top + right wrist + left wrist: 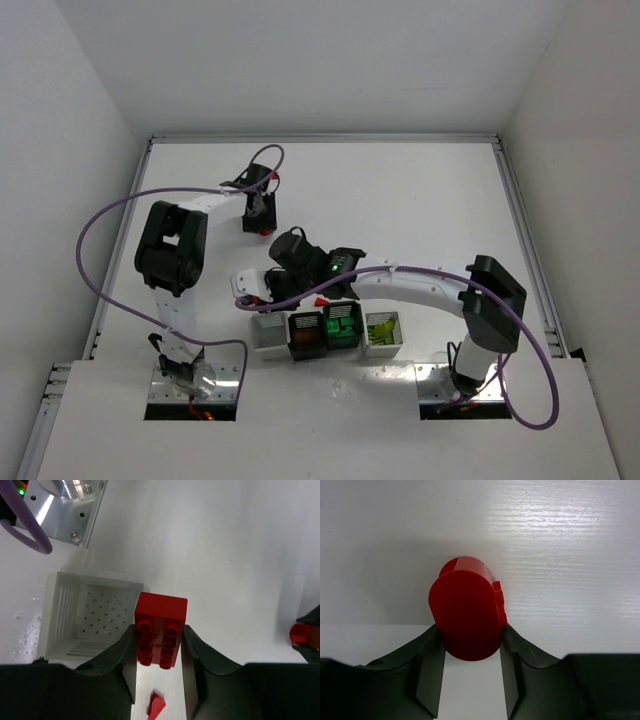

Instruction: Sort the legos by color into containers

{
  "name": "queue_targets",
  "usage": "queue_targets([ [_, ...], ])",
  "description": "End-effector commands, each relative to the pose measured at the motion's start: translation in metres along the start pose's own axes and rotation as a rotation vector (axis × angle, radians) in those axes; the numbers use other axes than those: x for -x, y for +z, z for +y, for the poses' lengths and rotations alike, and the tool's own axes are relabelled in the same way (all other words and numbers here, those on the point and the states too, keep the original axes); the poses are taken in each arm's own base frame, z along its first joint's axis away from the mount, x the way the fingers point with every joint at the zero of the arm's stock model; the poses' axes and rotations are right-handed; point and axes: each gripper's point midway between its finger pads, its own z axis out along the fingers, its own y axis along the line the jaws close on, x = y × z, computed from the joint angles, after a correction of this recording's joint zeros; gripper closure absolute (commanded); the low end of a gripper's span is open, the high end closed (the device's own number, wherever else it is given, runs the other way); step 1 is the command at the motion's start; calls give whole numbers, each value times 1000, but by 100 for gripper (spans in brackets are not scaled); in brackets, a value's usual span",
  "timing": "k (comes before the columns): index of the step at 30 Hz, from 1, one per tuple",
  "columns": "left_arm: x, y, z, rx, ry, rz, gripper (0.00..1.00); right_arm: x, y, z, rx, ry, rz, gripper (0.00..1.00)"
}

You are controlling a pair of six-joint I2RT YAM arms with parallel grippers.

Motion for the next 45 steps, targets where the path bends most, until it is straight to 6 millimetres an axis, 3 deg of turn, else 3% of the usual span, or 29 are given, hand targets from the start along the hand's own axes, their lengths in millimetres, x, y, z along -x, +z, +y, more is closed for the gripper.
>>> queue_targets([
  [1, 1, -9, -4, -58, -2, 8, 82, 26, 13, -4, -9, -64, -100, 91],
  [2, 8, -14, -7, -80, 6, -17, 82, 26, 13, -4, -9, -64, -101, 91],
  [5, 3, -17, -9, -103, 19, -11, 86, 30, 18, -7, -2, -66, -109, 91],
  [7, 7, -25, -9, -112, 26, -37, 88, 32, 19, 4, 37, -66, -116, 91],
  [19, 9, -38, -9, -129, 33, -87, 90, 73, -18, 6, -60, -138, -187, 100],
  [26, 13, -47, -15, -169, 33, -104, 94, 68, -10, 25, 61, -2, -145, 100],
  [28, 14, -51, -17, -185, 34, -110, 95, 55, -3, 31, 89, 31, -101, 100],
  [31, 20, -59, -23, -216, 44, -132, 97, 51, 3, 39, 130, 61, -95, 100],
  [33, 18, -62, -24, -227, 45, -132, 98, 48, 5, 40, 135, 74, -87, 92],
  [34, 21, -67, -24, -231, 58, -148, 98, 48, 5, 40, 135, 74, -87, 77],
  [35, 23, -71, -26, -244, 59, -153, 98, 41, 9, 44, 144, 82, -72, 70],
  [36, 22, -77, -26, -255, 77, -161, 99, 35, 10, 42, 130, 85, -53, 50],
  [40, 17, -90, -24, -290, 96, -174, 100, 25, 10, 32, 59, 81, -21, 17],
  [45, 7, -106, -24, -351, 173, -189, 100, 31, -4, 13, -76, 65, -19, 8],
])
